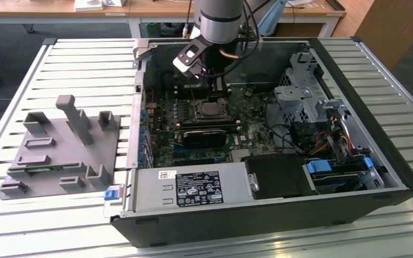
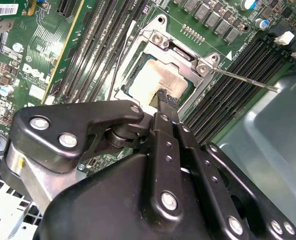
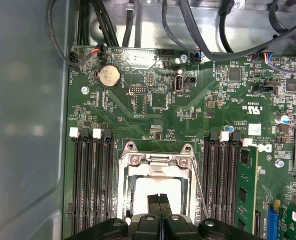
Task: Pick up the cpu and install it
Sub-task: 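Install the first cpu locking lever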
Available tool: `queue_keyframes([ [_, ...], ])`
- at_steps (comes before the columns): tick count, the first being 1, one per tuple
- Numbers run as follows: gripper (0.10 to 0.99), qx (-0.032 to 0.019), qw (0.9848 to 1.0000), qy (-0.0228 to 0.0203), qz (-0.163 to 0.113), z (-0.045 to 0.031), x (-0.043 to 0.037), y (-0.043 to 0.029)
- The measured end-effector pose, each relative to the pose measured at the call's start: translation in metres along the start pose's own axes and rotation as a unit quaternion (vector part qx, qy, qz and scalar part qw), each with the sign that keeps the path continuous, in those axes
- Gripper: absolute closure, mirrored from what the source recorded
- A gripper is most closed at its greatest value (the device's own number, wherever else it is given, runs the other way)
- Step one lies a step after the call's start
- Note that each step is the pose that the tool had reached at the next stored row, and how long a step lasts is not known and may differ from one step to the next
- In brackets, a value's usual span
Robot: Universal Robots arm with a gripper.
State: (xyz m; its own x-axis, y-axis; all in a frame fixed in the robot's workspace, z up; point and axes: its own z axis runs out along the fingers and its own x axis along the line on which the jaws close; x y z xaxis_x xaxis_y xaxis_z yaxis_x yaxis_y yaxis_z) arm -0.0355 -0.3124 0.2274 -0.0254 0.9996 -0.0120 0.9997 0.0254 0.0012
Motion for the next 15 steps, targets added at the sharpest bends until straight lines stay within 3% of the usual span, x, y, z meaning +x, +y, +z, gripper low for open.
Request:
queue_keyframes([
  [8,0.98,0.0,1.0,0.0,0.0,-0.0033,-0.0001,0.0],
  [15,0.98,0.0001,1.0,0.0,0.0,-0.0124,-0.0002,0.0],
])
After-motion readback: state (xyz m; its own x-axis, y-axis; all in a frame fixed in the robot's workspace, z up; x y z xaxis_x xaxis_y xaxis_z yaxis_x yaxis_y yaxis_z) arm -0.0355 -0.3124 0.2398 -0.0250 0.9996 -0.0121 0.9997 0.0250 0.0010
